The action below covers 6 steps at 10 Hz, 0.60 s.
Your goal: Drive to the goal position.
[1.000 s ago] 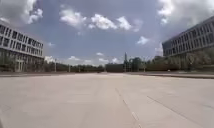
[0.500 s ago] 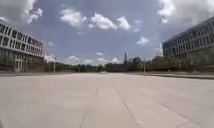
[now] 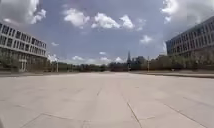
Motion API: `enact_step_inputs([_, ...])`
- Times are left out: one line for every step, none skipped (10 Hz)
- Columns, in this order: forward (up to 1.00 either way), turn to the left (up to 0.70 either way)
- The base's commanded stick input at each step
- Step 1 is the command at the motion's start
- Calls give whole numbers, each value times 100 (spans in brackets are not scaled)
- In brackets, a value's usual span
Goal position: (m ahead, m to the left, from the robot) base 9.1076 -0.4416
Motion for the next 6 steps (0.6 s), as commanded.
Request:
enact_step_inputs([70,0])
enact_step_inputs([70,0])
enact_step_inputs([70,0])
enact_step_inputs([70,0])
enact_step_inputs([70,0])
enact_step_inputs([70,0])
